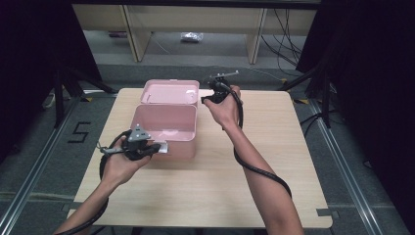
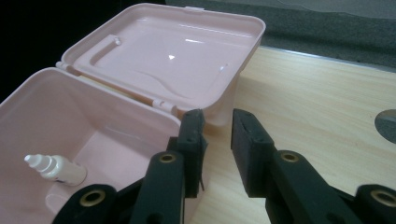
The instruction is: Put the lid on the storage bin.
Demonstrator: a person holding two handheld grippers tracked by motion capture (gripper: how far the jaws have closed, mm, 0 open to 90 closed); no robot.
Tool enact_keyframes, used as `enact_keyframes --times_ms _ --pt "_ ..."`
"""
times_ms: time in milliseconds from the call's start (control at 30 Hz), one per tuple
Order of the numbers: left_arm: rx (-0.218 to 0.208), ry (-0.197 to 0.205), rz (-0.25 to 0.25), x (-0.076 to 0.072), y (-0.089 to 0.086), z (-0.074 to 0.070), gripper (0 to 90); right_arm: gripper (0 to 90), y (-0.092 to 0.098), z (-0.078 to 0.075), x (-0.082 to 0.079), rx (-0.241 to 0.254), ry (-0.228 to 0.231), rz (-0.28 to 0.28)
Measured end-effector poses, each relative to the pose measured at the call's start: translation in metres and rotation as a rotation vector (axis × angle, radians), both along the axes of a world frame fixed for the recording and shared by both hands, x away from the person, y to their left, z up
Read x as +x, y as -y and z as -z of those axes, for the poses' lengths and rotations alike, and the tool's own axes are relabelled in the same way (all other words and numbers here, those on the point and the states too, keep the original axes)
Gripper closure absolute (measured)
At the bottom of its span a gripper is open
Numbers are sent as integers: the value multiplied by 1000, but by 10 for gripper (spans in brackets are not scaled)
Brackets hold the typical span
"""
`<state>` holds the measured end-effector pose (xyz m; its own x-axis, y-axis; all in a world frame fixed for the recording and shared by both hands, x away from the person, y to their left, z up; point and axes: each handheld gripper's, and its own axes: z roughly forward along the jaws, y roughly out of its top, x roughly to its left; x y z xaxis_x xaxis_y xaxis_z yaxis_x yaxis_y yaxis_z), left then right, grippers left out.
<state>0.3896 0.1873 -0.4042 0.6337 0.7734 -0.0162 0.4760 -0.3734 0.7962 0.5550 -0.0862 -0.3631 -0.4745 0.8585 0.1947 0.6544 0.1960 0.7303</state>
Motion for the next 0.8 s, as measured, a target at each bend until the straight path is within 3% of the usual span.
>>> enact_keyframes --times_ms 100,167,233,333,400,467,500,533,600,700,800 --pt "-21 28 -39 4 -13 -19 821 740 1 -2 -10 25 -10 -2" --pt "-42 50 -101 14 -23 -30 780 747 1 -4 -19 26 -6 -10" --pt "-101 71 -177 32 -34 -38 724 765 0 -6 -28 23 -3 -32" --pt "-101 76 -249 57 -49 -44 656 797 -4 -9 -43 24 -18 -65" --pt "-109 68 -271 75 -57 -44 610 826 -5 -11 -50 25 5 -100" --pt "-104 52 -292 92 -63 -41 575 849 -9 -13 -58 34 -14 -113" --pt "-106 43 -298 99 -65 -40 562 855 -11 -13 -61 30 0 -133" --pt "-125 28 -312 107 -67 -38 548 858 -13 -13 -64 29 10 -140" --pt "-121 24 -326 117 -70 -35 515 863 -16 -14 -68 32 -13 -138" --pt "-130 20 -352 129 -72 -31 469 883 -19 -16 -73 27 -5 -160" --pt "-111 12 -366 138 -73 -28 450 900 -25 -15 -83 25 6 -187"
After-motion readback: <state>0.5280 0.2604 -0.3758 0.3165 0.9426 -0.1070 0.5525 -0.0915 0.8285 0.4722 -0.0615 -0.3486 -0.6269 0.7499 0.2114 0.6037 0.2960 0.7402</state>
